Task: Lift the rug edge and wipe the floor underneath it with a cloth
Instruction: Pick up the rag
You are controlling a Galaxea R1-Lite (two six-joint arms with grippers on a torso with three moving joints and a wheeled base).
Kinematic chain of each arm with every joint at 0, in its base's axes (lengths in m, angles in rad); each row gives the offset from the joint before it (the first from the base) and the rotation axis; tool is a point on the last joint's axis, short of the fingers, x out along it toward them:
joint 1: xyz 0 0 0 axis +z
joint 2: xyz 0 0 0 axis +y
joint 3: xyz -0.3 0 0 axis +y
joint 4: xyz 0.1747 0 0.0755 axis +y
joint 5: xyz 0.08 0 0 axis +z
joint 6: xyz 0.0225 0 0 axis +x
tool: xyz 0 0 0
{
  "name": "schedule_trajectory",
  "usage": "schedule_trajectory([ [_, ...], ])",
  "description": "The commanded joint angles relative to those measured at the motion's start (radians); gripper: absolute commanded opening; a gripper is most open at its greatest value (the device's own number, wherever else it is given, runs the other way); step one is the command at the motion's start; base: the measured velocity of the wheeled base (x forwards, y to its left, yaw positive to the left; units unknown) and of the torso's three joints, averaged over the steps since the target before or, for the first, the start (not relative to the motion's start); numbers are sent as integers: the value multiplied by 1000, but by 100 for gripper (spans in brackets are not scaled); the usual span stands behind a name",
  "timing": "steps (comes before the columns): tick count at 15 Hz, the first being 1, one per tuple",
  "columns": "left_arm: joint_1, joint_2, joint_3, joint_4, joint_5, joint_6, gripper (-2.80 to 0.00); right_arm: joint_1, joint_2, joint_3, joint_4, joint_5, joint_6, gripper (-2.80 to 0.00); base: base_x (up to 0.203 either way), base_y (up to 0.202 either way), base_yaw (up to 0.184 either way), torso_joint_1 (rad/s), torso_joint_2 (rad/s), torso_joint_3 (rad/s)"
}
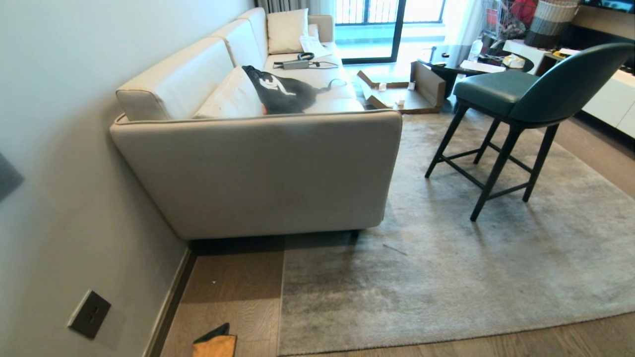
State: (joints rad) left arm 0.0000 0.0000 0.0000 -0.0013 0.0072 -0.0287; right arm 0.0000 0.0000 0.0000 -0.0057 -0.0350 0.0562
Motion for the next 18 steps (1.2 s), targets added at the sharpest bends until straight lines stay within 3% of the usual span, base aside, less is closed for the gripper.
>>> schedule_trajectory([
  [1, 0, 0, 0, 0, 0, 0, -280, 0, 0, 0, 0, 0, 1, -280, 0, 0, 0, 0, 0, 0],
  [6, 0, 0, 0, 0, 0, 0, -280, 0, 0, 0, 0, 0, 1, -280, 0, 0, 0, 0, 2, -47],
  [18, 0, 0, 0, 0, 0, 0, -280, 0, 0, 0, 0, 0, 1, -280, 0, 0, 0, 4, 2, -193],
])
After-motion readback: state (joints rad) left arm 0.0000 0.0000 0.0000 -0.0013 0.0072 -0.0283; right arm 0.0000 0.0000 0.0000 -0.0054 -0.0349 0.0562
